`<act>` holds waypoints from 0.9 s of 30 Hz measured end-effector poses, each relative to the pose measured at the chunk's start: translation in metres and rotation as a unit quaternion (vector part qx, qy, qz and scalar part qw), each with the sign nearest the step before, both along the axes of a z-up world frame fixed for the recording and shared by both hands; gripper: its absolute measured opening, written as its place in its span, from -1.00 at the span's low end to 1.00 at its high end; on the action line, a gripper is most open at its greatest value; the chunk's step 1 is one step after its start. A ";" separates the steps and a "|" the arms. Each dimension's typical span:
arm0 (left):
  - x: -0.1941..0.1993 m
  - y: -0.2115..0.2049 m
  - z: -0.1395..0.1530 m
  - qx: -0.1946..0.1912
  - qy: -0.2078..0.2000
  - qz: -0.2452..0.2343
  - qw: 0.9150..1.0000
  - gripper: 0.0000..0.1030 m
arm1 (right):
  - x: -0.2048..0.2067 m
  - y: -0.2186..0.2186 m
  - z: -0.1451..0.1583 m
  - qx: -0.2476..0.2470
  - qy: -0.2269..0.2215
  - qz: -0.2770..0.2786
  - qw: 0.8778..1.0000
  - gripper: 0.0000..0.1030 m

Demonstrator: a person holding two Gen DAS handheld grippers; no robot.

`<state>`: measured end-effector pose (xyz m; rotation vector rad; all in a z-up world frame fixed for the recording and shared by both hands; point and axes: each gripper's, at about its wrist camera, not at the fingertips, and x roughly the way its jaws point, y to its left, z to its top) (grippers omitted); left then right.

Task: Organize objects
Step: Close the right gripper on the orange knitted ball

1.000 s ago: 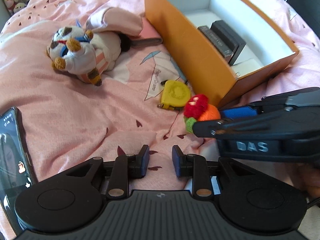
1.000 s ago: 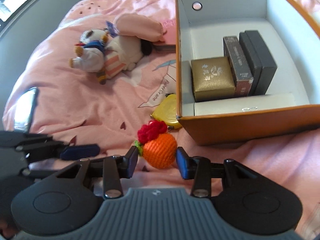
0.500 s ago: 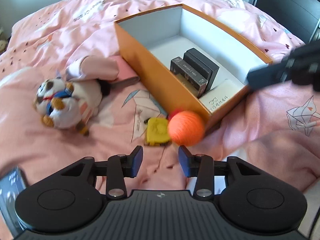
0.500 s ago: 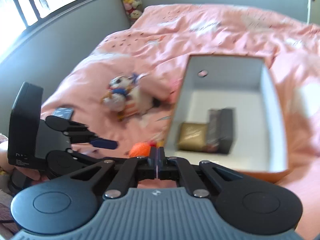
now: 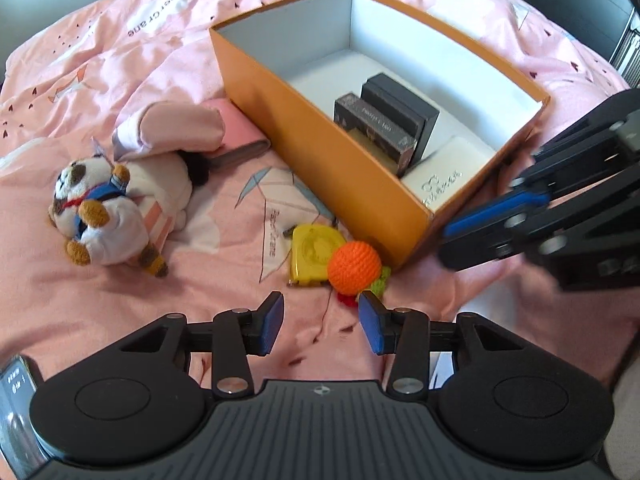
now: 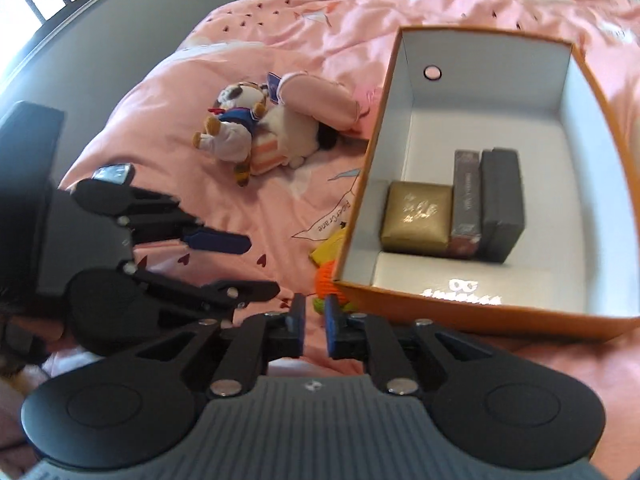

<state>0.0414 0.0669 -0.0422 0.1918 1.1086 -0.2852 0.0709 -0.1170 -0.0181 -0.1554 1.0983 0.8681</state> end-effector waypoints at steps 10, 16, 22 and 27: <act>-0.002 0.013 -0.011 0.022 0.027 0.023 0.999 -0.01 | 0.001 0.015 -0.044 -0.019 0.058 -0.144 0.988 -0.28; -0.003 0.018 -0.007 0.045 0.017 0.008 0.999 -0.01 | 0.004 0.025 -0.061 -0.006 0.070 -0.214 0.974 -0.01; 0.001 0.025 -0.010 0.061 0.007 0.020 0.998 -0.01 | 0.006 0.030 -0.070 0.001 0.083 -0.274 0.958 0.01; 0.005 0.027 -0.013 0.061 0.011 0.015 0.998 -0.01 | 0.012 0.029 -0.077 0.013 0.102 -0.318 0.943 -0.04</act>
